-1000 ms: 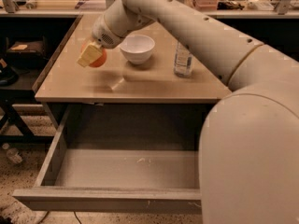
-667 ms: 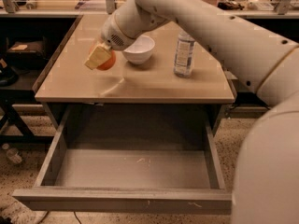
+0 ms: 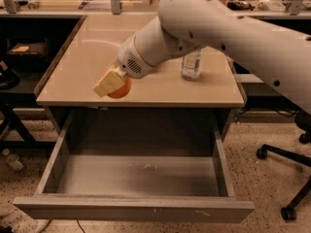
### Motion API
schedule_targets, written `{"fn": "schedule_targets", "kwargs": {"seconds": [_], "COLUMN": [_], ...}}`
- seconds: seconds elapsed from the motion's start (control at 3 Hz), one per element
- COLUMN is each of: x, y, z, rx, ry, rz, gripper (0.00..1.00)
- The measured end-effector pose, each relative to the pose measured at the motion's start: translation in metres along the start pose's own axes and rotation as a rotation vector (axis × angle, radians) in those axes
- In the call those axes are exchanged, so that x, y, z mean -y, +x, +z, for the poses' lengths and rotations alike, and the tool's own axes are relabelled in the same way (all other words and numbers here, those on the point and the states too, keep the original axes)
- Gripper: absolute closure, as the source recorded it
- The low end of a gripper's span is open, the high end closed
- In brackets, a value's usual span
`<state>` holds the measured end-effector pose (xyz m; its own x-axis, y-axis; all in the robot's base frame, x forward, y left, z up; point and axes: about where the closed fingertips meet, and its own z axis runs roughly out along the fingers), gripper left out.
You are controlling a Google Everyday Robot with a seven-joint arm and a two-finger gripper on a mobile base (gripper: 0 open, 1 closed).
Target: Place orange into top drawer
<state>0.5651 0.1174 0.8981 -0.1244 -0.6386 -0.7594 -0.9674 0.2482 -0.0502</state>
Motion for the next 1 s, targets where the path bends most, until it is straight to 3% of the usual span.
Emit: {"fn": "schedule_targets", "kwargs": {"seconds": [0.33,0.67,1.0], "x": [-0.014,-0.018,-0.048], "y": [0.019,0.010,0.011], "z": [0.005,-0.007,-0.015], "rx": [-0.024,-0.028,-0.023], "ry": [-0.014,-0.001,0.010], "rz": [0.022,0.006,0.069], "gripper": [1.00,1.00,1.00]}}
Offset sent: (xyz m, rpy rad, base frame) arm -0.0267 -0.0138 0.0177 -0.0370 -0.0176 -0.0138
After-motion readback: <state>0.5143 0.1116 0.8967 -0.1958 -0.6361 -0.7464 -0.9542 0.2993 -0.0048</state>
